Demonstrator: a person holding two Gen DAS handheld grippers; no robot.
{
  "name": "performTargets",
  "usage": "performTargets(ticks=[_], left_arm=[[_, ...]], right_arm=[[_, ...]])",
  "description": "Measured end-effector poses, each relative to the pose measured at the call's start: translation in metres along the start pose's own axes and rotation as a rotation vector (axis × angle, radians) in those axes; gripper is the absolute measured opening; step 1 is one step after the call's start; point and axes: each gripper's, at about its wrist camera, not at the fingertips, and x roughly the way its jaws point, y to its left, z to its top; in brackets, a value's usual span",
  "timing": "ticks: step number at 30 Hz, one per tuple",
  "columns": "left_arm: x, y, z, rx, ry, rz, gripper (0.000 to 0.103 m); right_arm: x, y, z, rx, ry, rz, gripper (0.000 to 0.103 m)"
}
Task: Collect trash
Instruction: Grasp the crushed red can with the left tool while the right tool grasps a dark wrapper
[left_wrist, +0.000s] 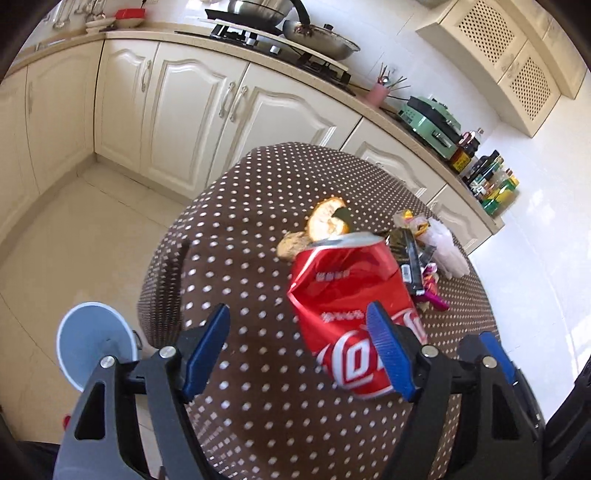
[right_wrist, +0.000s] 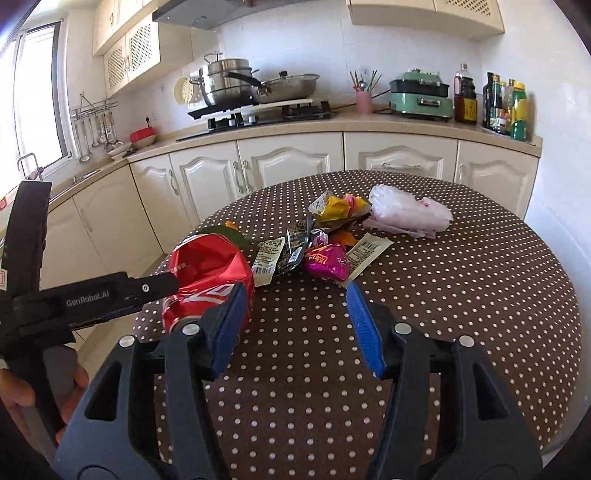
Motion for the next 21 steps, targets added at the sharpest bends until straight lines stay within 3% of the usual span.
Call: performTargets(ticks=[5, 9, 11, 13, 21], left_arm=[[0.015, -0.007, 0.004, -0.005, 0.009, -0.020, 0.075], [0.022, -0.011, 0.003, -0.003, 0.012, -0.042, 0.074], [0.024, -0.013, 0.002, 0.004, 0.014, -0.053, 0.051], [0.023, -0.015, 0.003, 0.007, -0.004, -0.050, 0.043], [-0.003, -0.016, 0.009, 0.037, -0.079, -0.109, 0.024]], right_arm=[[0.018, 0.000, 0.008, -0.011, 0.037, -0.019, 0.056], [0.035, 0.001, 0.008, -0.013, 0.116, 0.009, 0.056], [0.040, 0.003, 0.007, -0.019, 0.142, 0.015, 0.056], [0.042, 0.003, 0.006, -0.017, 0.155, 0.002, 0.056], [0.043, -0.001, 0.018, -0.006, 0.137, 0.008, 0.056]])
